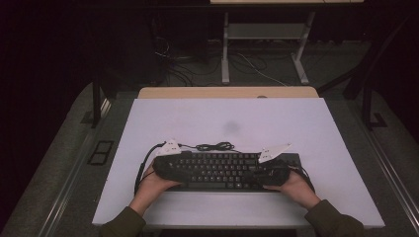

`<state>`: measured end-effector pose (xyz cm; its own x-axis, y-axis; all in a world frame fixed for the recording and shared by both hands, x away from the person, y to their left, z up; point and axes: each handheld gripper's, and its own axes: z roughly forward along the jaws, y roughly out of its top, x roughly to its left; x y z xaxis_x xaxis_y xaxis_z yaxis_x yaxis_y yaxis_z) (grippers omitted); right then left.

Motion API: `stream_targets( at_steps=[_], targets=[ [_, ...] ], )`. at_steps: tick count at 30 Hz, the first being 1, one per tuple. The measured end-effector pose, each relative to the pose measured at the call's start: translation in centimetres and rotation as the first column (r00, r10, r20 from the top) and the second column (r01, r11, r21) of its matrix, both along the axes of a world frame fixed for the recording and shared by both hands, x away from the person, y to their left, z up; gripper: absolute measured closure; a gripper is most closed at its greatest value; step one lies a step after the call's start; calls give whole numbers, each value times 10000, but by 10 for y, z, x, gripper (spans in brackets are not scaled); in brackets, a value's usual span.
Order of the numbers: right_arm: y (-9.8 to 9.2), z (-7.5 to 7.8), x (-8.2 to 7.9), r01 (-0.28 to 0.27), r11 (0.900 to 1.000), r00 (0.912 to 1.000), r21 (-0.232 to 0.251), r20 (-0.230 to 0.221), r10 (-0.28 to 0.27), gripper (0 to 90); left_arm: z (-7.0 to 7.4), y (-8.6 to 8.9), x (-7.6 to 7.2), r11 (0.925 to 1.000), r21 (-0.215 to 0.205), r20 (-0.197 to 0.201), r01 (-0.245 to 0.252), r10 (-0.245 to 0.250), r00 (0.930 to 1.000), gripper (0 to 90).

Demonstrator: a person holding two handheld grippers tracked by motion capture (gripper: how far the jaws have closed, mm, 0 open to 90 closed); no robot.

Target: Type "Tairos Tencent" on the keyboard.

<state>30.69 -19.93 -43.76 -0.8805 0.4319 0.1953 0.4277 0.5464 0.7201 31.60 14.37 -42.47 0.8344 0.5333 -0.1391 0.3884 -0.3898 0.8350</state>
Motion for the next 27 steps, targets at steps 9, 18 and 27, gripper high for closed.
stream_targets(
  at_steps=[9,18,27],
  targets=[
    [1,-2,-1,-34,10000,10000,-17,23,34,892,-1,-5,6,9999,-156,-170,48,-50,9998,270],
    [1,-2,-1,-25,10000,10000,-21,7,25,892,-1,-15,12,9989,177,-276,436,-431,9987,584],
    [1,-2,-1,-14,10000,10000,-18,12,14,893,-2,-25,14,9958,670,-452,620,-590,9972,893]
  ],
)
